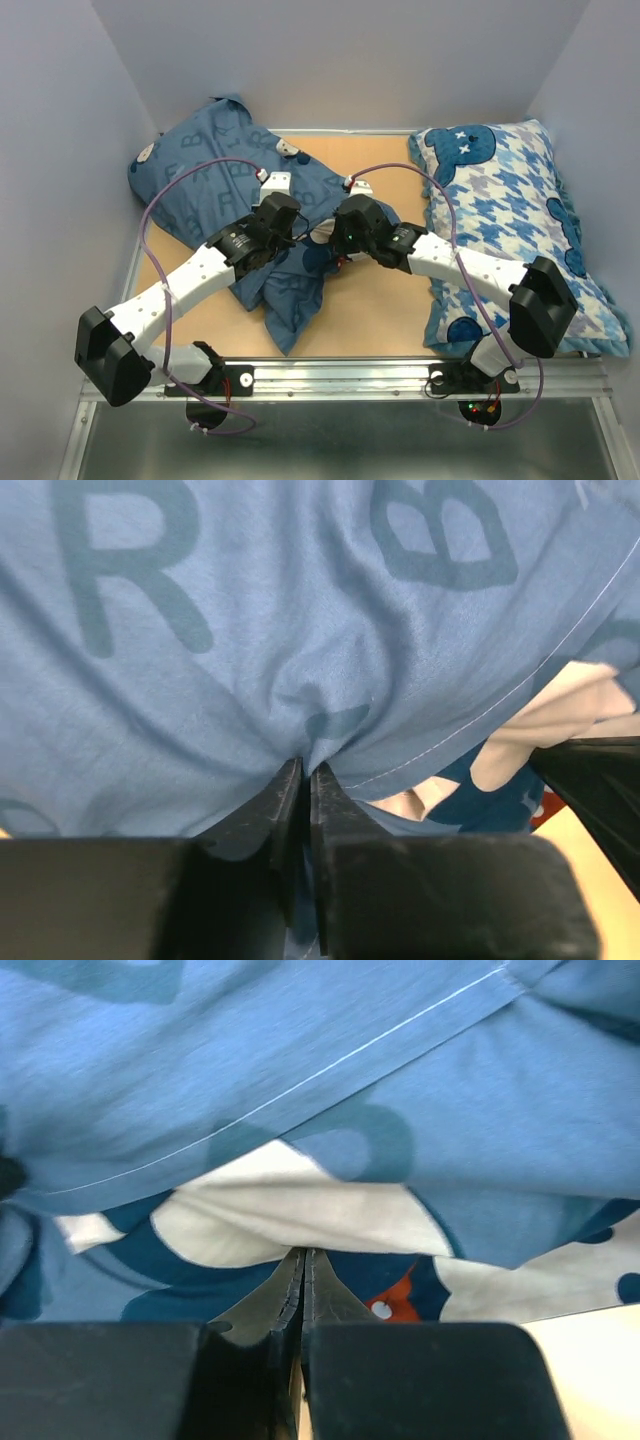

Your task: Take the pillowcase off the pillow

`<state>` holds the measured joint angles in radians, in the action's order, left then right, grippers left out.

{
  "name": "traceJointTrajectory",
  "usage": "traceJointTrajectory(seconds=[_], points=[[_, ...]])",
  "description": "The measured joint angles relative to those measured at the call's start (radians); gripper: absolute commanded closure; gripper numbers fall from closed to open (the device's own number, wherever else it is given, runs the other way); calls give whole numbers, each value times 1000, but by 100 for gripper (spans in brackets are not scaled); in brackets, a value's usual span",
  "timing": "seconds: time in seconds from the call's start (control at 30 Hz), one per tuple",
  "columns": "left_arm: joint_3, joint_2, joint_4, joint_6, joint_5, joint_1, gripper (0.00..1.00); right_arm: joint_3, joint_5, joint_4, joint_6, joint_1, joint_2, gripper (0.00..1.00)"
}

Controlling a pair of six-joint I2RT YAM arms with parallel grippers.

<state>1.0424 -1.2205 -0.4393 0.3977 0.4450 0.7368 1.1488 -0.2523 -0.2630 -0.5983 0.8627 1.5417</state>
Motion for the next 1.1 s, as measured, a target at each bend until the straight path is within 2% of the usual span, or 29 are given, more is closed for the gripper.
traceJointTrajectory(seconds=[0.1, 0.13, 0.17, 0.27, 0.33, 0.37, 0.4, 0.43, 0.57, 0.67, 0.77, 0.8, 0.83, 0.9, 1.0, 1.03, 1.1], points=[[47, -2, -32, 14, 51, 5, 85, -3, -2, 4, 2, -21, -1, 99], [69, -2, -50, 19, 77, 7, 72, -11, -2, 9, 4, -35, -3, 100], [84, -2, -55, 21, 94, 7, 67, -19, -2, 10, 4, -45, -5, 99], [127, -1, -76, 24, 142, 8, 67, -36, -2, 9, 5, -67, -6, 99], [145, 0, -83, 23, 174, 7, 66, -39, 1, 8, 8, -77, -6, 94], [150, 1, -89, 23, 188, 5, 66, -39, 3, 9, 9, -78, -8, 86], [154, 1, -95, 23, 197, 1, 68, -39, 13, 9, 9, -78, -10, 82], [156, 1, -101, 23, 207, 1, 74, -39, 19, 9, 11, -77, -12, 71], [156, 1, -113, 20, 225, -6, 87, -39, 74, 10, 31, -76, -37, 46], [156, 1, -113, 17, 236, -19, 100, -37, 103, 10, 46, -53, -68, 33], [156, 1, -111, 8, 237, -35, 100, -19, 104, 13, 60, 0, -74, 31], [157, 1, -111, 5, 232, -42, 88, -9, 105, 13, 63, 15, -69, 31], [159, 1, -111, 3, 225, -47, 65, 13, 105, 19, 69, 37, -56, 31], [165, 1, -111, -7, 197, -55, 40, 29, 105, 28, 70, 60, -40, 33], [165, 14, -100, -14, 126, -58, 25, 44, 98, 41, 71, 68, -9, 44], [160, 31, -94, -20, 96, -58, 24, 45, 95, 40, 71, 67, 0, 56], [142, 70, -76, -27, 46, -58, 23, 48, 86, 42, 72, 65, 26, 67]])
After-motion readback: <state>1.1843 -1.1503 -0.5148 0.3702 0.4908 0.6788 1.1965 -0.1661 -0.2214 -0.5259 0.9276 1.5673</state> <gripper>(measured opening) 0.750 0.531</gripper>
